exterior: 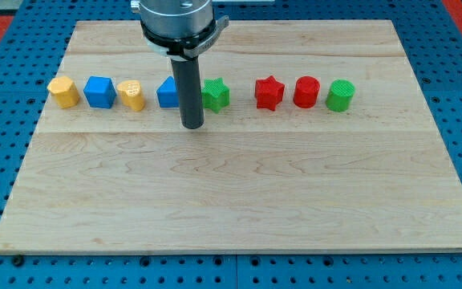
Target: Push the red circle towards the top right
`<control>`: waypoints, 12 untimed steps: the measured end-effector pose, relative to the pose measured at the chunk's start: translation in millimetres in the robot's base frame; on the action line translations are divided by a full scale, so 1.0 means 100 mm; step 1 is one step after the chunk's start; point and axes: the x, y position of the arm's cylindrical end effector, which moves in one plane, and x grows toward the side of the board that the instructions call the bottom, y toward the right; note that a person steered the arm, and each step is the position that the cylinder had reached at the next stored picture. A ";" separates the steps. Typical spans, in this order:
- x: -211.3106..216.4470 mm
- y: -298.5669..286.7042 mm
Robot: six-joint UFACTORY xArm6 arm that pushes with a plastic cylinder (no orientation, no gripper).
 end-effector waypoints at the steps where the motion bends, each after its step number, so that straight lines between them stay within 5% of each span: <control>1: 0.00 -0.06; 7: 0.00 -0.22; 12: -0.23 -0.95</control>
